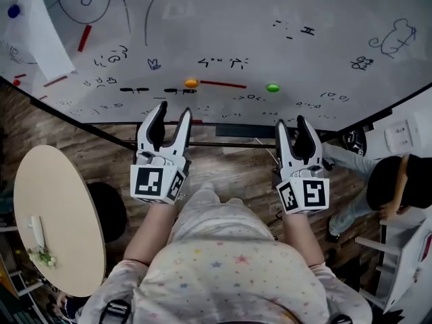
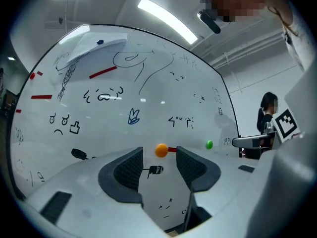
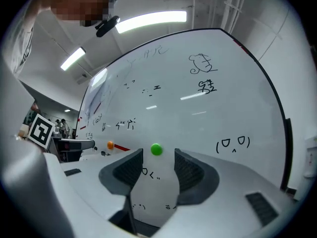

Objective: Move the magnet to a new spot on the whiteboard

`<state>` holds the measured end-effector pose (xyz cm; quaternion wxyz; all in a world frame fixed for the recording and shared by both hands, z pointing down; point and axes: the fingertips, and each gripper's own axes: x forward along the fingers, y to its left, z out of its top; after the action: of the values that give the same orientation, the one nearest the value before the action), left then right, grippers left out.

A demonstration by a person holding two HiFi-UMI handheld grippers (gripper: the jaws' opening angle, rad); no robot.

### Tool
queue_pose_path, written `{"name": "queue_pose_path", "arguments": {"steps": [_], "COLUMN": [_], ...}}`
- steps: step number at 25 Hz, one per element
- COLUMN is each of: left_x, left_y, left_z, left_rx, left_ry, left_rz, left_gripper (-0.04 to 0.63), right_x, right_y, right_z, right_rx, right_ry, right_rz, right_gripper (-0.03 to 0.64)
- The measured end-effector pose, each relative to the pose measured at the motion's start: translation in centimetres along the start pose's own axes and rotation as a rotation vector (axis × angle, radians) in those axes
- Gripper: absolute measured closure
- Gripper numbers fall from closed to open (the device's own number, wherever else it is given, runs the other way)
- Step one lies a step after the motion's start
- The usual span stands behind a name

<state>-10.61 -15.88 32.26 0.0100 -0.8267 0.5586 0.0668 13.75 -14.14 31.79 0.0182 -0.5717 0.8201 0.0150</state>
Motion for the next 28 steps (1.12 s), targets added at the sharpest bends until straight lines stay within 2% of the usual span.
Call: {"name": "queue_pose_path", "arguments": {"steps": [6, 13, 28], "left_x": [1.6, 2.1, 2.1], "left_y": [2.6, 3.5, 1.2], "left_z": [-0.6, -1.0, 0.1], "left_rx": [0.013, 0.000, 0.027], "left_ry": [0.015, 0.021, 0.002], "left_rz": [-0.039, -0.018, 0.046], "left_gripper": [0.405, 0.405, 0.405], "right_x": [1.8, 2.8, 3.7], "right_y": [1.0, 1.3, -0.6], "right_z": [-1.0, -1.7, 0.0], "right_rx": [0.018, 0.022, 0.016], "right_ry": [-0.004, 0.017, 0.001], "right_rz": [-0.059, -0.040, 0.028], "right_gripper": [0.437, 0.437, 0.442]}}
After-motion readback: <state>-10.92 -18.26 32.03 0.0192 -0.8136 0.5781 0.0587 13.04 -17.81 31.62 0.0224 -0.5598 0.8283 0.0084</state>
